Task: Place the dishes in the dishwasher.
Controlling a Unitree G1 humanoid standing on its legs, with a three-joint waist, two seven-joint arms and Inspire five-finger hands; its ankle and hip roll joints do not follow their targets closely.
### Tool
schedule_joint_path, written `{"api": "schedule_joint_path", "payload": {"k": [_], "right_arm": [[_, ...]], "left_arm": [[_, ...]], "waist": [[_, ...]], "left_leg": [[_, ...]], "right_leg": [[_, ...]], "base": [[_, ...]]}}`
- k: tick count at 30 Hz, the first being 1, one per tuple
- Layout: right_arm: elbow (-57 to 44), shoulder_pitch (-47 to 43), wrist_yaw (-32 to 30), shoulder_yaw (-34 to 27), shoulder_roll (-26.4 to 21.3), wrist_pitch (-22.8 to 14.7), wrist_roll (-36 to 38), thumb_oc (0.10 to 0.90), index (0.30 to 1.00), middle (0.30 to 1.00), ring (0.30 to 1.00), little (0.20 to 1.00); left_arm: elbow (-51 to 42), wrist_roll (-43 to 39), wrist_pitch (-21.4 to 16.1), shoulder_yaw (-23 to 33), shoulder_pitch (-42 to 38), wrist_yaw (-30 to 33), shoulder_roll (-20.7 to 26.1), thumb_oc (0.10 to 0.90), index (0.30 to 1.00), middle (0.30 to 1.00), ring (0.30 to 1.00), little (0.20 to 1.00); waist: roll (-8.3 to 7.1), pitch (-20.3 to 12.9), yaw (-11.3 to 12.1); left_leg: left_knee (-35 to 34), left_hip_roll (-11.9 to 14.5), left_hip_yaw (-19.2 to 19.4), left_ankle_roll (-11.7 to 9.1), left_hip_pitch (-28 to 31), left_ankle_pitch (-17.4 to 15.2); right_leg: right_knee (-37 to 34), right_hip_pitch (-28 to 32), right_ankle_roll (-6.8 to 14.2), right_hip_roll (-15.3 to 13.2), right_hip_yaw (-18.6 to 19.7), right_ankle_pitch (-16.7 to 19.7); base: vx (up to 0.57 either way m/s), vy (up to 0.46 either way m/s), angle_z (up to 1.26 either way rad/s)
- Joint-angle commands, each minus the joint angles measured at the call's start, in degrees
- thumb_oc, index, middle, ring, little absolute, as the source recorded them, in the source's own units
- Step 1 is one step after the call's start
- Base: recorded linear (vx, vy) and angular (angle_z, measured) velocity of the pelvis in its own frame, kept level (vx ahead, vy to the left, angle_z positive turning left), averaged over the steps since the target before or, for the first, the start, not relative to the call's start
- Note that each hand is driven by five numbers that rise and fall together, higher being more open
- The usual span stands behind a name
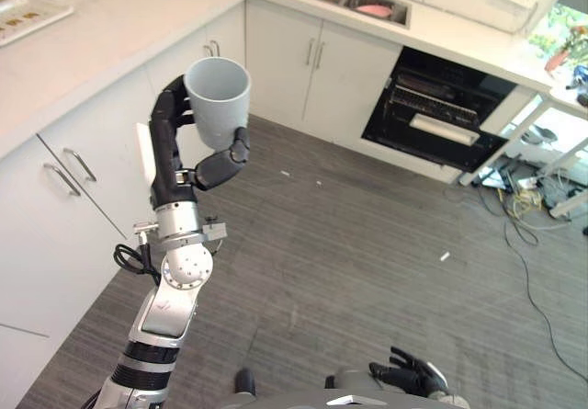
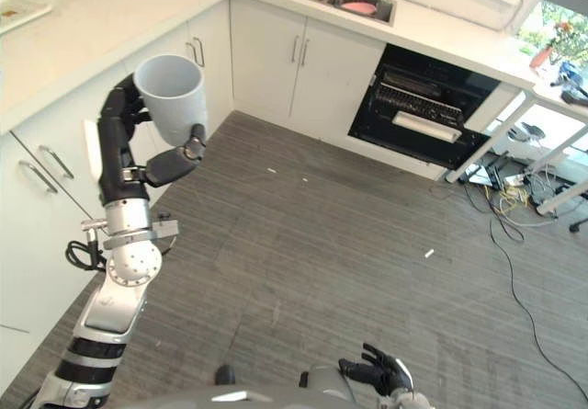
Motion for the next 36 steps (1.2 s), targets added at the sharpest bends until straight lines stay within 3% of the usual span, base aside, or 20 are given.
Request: {"api": "schedule_joint_path", "payload": {"k": [1,7,9,13,14,15,16,17,18,19,21,22,24,25,27,28,29,31,33,36], "right_arm": [[9.6,-2.1,-10.0,-0.3,1.2,1.7,-2.6,0.8,0.9,0.9,0.9,0.9],[10.0,-1.0,-15.3,-5.6,0.6,-0.4,-0.5,0.8,0.9,0.9,0.9,0.9],[8.6,-0.7,-16.5,-6.3,0.5,-0.7,-0.2,0.8,0.9,0.9,0.9,0.9],[7.6,0.5,-15.6,-6.5,0.6,-0.6,0.5,0.8,0.9,0.9,0.9,0.9],[7.8,0.1,-15.0,-6.2,0.6,-0.4,0.9,0.8,0.9,0.9,0.9,0.9],[8.0,-0.8,-14.6,-5.9,-0.1,-0.1,1.1,0.8,0.9,0.9,0.9,0.9],[7.4,-1.5,-14.1,-5.7,-0.6,-0.1,1.1,0.8,0.9,0.9,0.9,0.9],[7.4,-1.5,-14.1,-5.7,-0.6,-0.1,1.1,0.8,0.9,0.9,0.9,0.9],[6.0,-3.2,-14.2,-4.4,-1.5,0.4,0.5,0.8,0.9,0.9,0.9,0.9],[5.3,-4.1,-14.3,-3.7,-1.9,0.6,0.0,0.8,0.9,0.9,0.9,0.9],[2.4,-5.3,-17.5,-1.4,-3.8,0.8,-4.4,0.8,0.9,0.9,0.9,0.9],[1.5,-5.7,-18.4,-0.7,-4.1,1.1,-5.7,0.8,0.9,0.9,0.9,0.9],[-1.6,-6.0,-21.8,0.6,-4.7,2.2,-9.3,0.8,0.9,0.9,0.9,0.9],[-1.8,-5.8,-21.8,0.6,-4.7,2.4,-9.4,0.8,0.9,0.9,0.9,0.9],[-8.5,-4.0,-22.6,0.1,-6.1,4.2,-12.1,0.8,0.9,0.9,0.9,0.9],[-13.8,-2.2,-22.6,-0.6,-7.4,5.6,-14.2,0.8,0.9,0.9,0.9,0.9],[-15.7,-1.8,-23.1,-1.6,-8.0,6.3,-14.7,0.8,0.9,0.9,0.9,0.9],[-19.6,-0.2,-24.0,-4.6,-7.3,6.7,-14.7,0.8,0.9,0.9,0.9,0.9],[-22.5,-0.3,-24.3,-6.4,-6.8,6.9,-13.7,0.8,0.9,0.9,0.9,0.9],[-31.1,-1.0,-24.0,-6.3,-3.1,7.2,-14.0,0.8,0.9,0.9,0.9,0.9]], "left_arm": [[-7.1,0.8,-4.8,0.8,-3.9,-1.1,1.4,0.4,0.3,0.3,0.3,0.3],[-5.2,0.3,-4.4,-1.4,-2.6,-3.0,0.2,0.4,0.3,0.3,0.3,0.3],[-5.7,1.1,-3.9,-0.6,-0.5,-3.7,0.9,0.4,0.3,0.3,0.3,0.3],[-6.4,2.3,-4.2,0.0,1.6,-4.6,1.0,0.4,0.3,0.3,0.3,0.3],[-5.8,2.0,-4.6,-0.5,1.6,-4.8,0.8,0.4,0.3,0.3,0.3,0.3],[-5.6,0.5,-5.2,-0.5,2.1,-4.7,0.0,0.4,0.3,0.3,0.3,0.3],[-5.6,-0.2,-5.5,0.0,2.7,-4.6,0.0,0.4,0.3,0.3,0.3,0.3],[-5.6,-0.2,-5.5,0.0,2.7,-4.6,0.0,0.4,0.3,0.3,0.3,0.3],[-6.0,-0.8,-5.8,0.1,2.9,-5.3,0.3,0.4,0.3,0.3,0.3,0.3],[-6.4,-0.5,-5.7,0.3,3.0,-5.5,1.0,0.4,0.3,0.3,0.3,0.3],[-7.0,-1.6,-5.1,1.2,3.4,-5.3,1.8,0.4,0.3,0.3,0.3,0.3],[-7.3,-1.8,-5.2,1.5,3.8,-5.4,2.0,0.4,0.3,0.3,0.3,0.3],[-6.3,-2.9,-5.1,2.5,4.7,-5.1,2.2,0.4,0.3,0.3,0.3,0.3],[-6.2,-2.9,-5.1,2.4,4.7,-5.0,2.2,0.4,0.3,0.3,0.3,0.3],[-5.3,-3.3,-4.5,2.6,5.9,-5.1,1.9,0.4,0.3,0.3,0.3,0.3],[-5.6,-2.1,-3.7,3.7,6.4,-4.8,2.0,0.4,0.3,0.3,0.3,0.3],[-5.7,-2.0,-3.6,4.4,5.9,-4.4,1.8,0.4,0.3,0.3,0.3,0.3],[-6.5,-2.5,-4.1,4.2,5.6,-4.1,1.2,0.4,0.3,0.3,0.3,0.3],[-5.9,-2.2,-4.5,1.8,3.3,-4.7,1.7,0.4,0.3,0.3,0.3,0.3],[-6.0,-1.6,-3.9,1.1,2.5,-7.0,4.6,0.4,0.3,0.3,0.3,0.3]], "waist": [[-1.58,1.4,-0.7],[-2.37,0.1,-3.8],[-2.61,-1.7,-4.3],[-1.29,-3.3,-5.0],[-0.41,-3.7,-5.6],[0.03,-3.1,-5.8],[-1.18,-2.4,-5.3],[-1.18,-2.4,-5.3],[-2.52,-0.5,-2.8],[-3.26,0.2,-1.9],[-2.85,2.1,1.6],[-2.89,2.2,2.1],[-1.51,1.9,3.3],[-1.73,2.0,3.6],[-0.04,0.9,4.9],[0.68,0.3,6.5],[1.45,-0.4,6.5],[2.52,-1.6,5.4],[1.52,-2.4,3.9],[1.03,-2.2,2.2]], "left_leg": [[-0.7,1.5,2.4,-9.9,-0.5,1.9],[-0.7,-0.9,1.0,-9.9,5.6,-3.8],[-0.7,-3.0,1.2,-9.4,9.6,-6.8],[0.4,-3.0,0.3,-9.9,15.0,-5.9],[5.7,-2.5,0.1,-11.1,14.4,-4.3],[18.2,-1.8,0.0,-15.4,11.0,2.2],[29.3,-2.0,-0.4,-18.2,5.9,5.7],[29.3,-2.0,-0.4,-18.2,5.9,5.7],[38.7,-4.3,-1.1,-19.8,0.2,7.5],[42.8,-5.2,-1.0,-19.6,-2.7,6.2],[39.4,-0.2,0.0,-16.5,-8.9,2.3],[35.7,1.0,-0.2,-16.0,-10.5,2.6],[21.8,6.2,0.0,-14.6,-10.3,1.3],[20.4,6.0,0.6,-14.5,-9.4,2.0],[3.0,10.5,-1.4,-15.6,-9.8,6.6],[-0.6,11.2,-9.4,-18.0,-12.4,9.2],[-0.3,11.6,-10.5,-19.4,-12.3,10.5],[-0.7,12.3,-7.8,-20.0,-10.0,11.8],[-0.7,9.8,-5.5,-18.5,-8.5,9.7],[-0.7,8.2,-1.9,-15.4,-5.2,7.0]], "right_leg": [[-28.7,9.4,-2.9,1.5,-8.2,12.5],[-43.0,7.6,-3.5,2.2,-14.1,15.2],[-47.4,9.1,-4.3,2.2,-19.1,16.8],[-50.6,13.1,-6.5,5.1,-15.2,16.1],[-50.4,14.6,-7.7,5.8,-13.0,15.7],[-52.0,17.7,-8.7,5.9,-11.2,15.4],[-53.0,19.0,-9.4,4.6,-10.8,15.2],[-53.0,19.0,-9.4,4.6,-10.8,15.2],[-53.5,20.6,-9.8,3.0,-9.6,14.8],[-53.5,21.5,-9.8,2.1,-8.5,13.9],[-53.5,24.4,-9.1,1.9,-4.6,12.3],[-53.5,25.3,-8.6,1.0,-4.3,12.1],[-53.5,27.6,-6.8,0.8,-3.3,9.5],[-53.5,27.6,-6.8,0.6,-2.9,9.6],[-53.5,31.4,-5.3,0.2,-0.5,6.2],[-53.5,34.2,-4.5,-0.8,3.6,4.6],[-53.5,35.0,-4.0,-1.3,5.1,4.1],[-53.5,35.7,-3.4,-2.3,5.8,3.7],[-52.1,33.9,-1.7,-4.7,5.5,6.0],[-39.8,26.5,-0.4,-5.6,7.8,10.6]], "base": [[0.32,0.017,0.48],[0.46,0.001,0.48],[0.53,-0.018,-0.13],[0.44,-0.008,-0.38],[0.37,-0.04,-0.26],[0.48,-0.094,-0.21],[0.33,-0.099,-0.12],[0.22,-0.075,0.0],[0.25,-0.049,-0.11],[0.48,-0.071,-0.68],[0.49,0.021,-1.36],[0.4,0.141,-1.08],[0.42,0.195,-0.78],[0.46,0.251,-0.97],[0.64,0.34,-0.72],[0.71,0.439,-0.77],[0.59,0.422,-1.18],[0.29,0.335,-1.42],[0.24,0.329,-1.01],[0.19,0.319,-0.55]]}}
